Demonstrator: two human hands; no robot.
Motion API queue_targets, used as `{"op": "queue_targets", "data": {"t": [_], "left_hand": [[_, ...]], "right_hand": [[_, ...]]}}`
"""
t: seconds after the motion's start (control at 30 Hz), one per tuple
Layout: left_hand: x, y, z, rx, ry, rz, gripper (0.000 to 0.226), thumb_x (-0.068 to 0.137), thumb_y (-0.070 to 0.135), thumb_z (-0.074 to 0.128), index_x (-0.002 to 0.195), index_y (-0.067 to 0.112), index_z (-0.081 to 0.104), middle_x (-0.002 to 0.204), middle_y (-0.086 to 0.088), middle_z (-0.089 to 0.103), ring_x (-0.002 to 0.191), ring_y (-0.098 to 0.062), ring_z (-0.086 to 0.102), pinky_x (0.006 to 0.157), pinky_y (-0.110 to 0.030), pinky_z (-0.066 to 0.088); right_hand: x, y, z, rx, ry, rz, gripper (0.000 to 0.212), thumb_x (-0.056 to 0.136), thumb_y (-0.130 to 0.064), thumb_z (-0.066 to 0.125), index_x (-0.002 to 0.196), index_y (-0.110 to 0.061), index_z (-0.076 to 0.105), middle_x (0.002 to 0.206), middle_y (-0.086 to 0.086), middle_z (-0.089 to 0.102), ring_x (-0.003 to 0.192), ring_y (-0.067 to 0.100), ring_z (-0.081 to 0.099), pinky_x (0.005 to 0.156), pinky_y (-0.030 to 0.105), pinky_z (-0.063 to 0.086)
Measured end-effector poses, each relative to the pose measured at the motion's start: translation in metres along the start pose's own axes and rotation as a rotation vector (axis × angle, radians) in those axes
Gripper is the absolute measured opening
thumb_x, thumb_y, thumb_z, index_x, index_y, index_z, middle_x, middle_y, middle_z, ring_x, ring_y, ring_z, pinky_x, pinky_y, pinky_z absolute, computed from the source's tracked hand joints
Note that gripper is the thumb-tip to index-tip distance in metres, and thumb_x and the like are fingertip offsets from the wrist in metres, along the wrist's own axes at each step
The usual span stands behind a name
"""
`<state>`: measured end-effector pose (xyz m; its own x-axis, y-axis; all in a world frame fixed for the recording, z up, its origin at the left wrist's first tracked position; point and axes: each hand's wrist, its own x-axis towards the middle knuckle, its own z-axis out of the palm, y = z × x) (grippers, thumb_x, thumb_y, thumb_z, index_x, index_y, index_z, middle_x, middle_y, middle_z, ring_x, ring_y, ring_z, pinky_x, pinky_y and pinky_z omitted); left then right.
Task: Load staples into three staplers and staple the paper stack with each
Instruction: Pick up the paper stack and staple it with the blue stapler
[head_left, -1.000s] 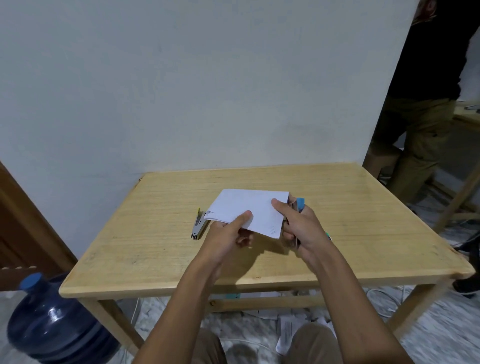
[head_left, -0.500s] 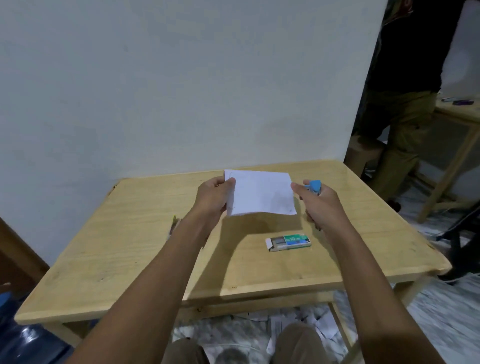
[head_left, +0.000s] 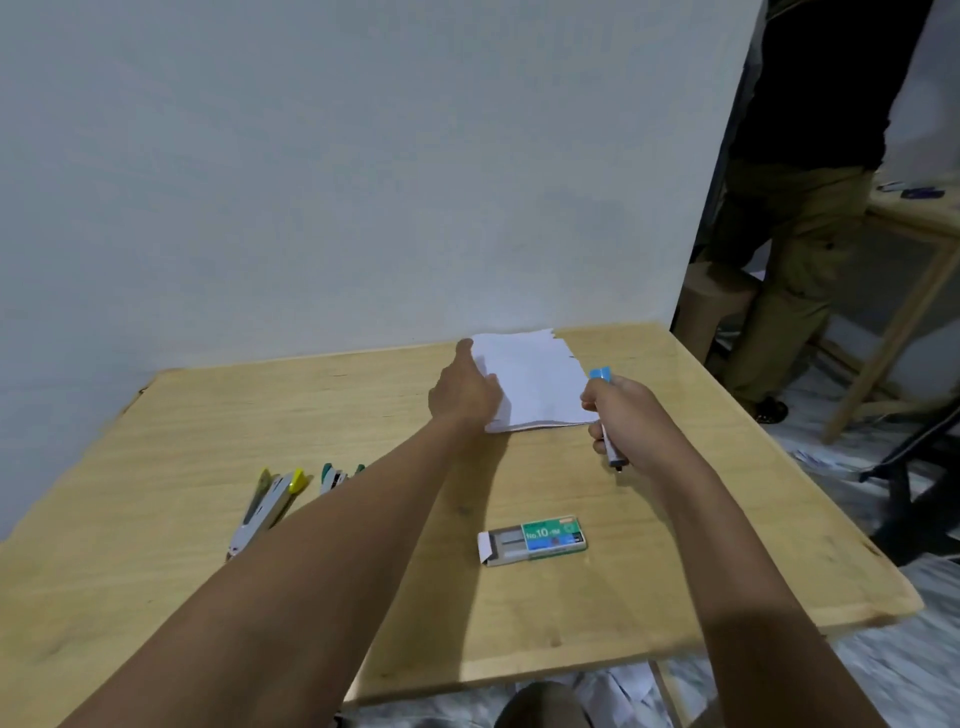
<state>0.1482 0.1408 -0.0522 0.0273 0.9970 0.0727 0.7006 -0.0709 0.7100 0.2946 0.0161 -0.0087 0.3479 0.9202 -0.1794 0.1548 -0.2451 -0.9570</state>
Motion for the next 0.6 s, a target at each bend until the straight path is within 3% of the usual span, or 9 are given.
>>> {"op": "queue_targets", "data": {"t": [0.1, 0.17, 0.27, 0.37, 0.47, 0.6], "left_hand": [[0.005, -0.003, 0.008, 0.243, -0.028, 0.073, 0.025, 0.095, 0.028, 0.049, 0.115, 0.021, 0.062, 0.111, 0.000, 0.067, 0.106, -0.027, 0.062, 0.090, -0.036, 0.041], [0.006, -0.005, 0.012, 0.308, -0.015, 0.100, 0.023, 0.095, 0.029, 0.048, 0.106, 0.020, 0.066, 0.106, 0.000, 0.069, 0.101, -0.025, 0.062, 0.088, -0.036, 0.043], [0.005, -0.005, 0.011, 0.342, -0.019, 0.127, 0.027, 0.095, 0.030, 0.047, 0.109, 0.019, 0.067, 0.109, -0.001, 0.068, 0.102, -0.026, 0.062, 0.086, -0.036, 0.045], [0.003, -0.006, 0.001, 0.297, -0.158, 0.117, 0.035, 0.094, 0.037, 0.049, 0.119, 0.020, 0.066, 0.120, -0.006, 0.062, 0.110, -0.029, 0.058, 0.091, -0.037, 0.047], [-0.009, -0.011, -0.023, 0.247, -0.266, 0.143, 0.061, 0.090, 0.048, 0.054, 0.144, 0.021, 0.045, 0.124, -0.017, 0.061, 0.109, -0.031, 0.061, 0.093, -0.037, 0.049], [-0.046, -0.028, -0.072, 0.344, -0.159, 0.191, 0.056, 0.093, 0.048, 0.052, 0.143, 0.022, 0.046, 0.130, -0.012, 0.056, 0.120, -0.028, 0.055, 0.096, -0.038, 0.046]], "right_hand": [[0.006, 0.005, 0.000, -0.014, -0.005, 0.019, 0.005, 0.090, -0.020, 0.048, 0.090, -0.015, 0.050, 0.079, 0.006, 0.045, 0.064, 0.020, 0.038, 0.054, 0.030, 0.033], [0.007, 0.007, 0.000, -0.009, -0.013, 0.038, 0.007, 0.090, -0.021, 0.048, 0.090, -0.015, 0.050, 0.072, 0.006, 0.045, 0.060, 0.019, 0.037, 0.052, 0.028, 0.032], [0.007, 0.010, 0.000, -0.007, -0.020, 0.063, 0.008, 0.091, -0.020, 0.048, 0.089, -0.013, 0.051, 0.070, 0.007, 0.048, 0.057, 0.019, 0.040, 0.052, 0.026, 0.034], [0.005, 0.012, 0.002, -0.019, -0.027, 0.052, 0.009, 0.093, -0.021, 0.049, 0.095, -0.014, 0.053, 0.074, 0.008, 0.055, 0.060, 0.020, 0.047, 0.056, 0.029, 0.040], [-0.001, 0.010, 0.006, -0.034, -0.050, -0.005, 0.012, 0.097, -0.022, 0.052, 0.104, -0.014, 0.057, 0.080, 0.007, 0.063, 0.063, 0.019, 0.055, 0.058, 0.030, 0.046], [-0.011, 0.005, 0.022, -0.060, -0.072, -0.109, 0.013, 0.097, -0.023, 0.058, 0.106, -0.015, 0.063, 0.090, 0.008, 0.072, 0.069, 0.016, 0.065, 0.060, 0.028, 0.054]]}}
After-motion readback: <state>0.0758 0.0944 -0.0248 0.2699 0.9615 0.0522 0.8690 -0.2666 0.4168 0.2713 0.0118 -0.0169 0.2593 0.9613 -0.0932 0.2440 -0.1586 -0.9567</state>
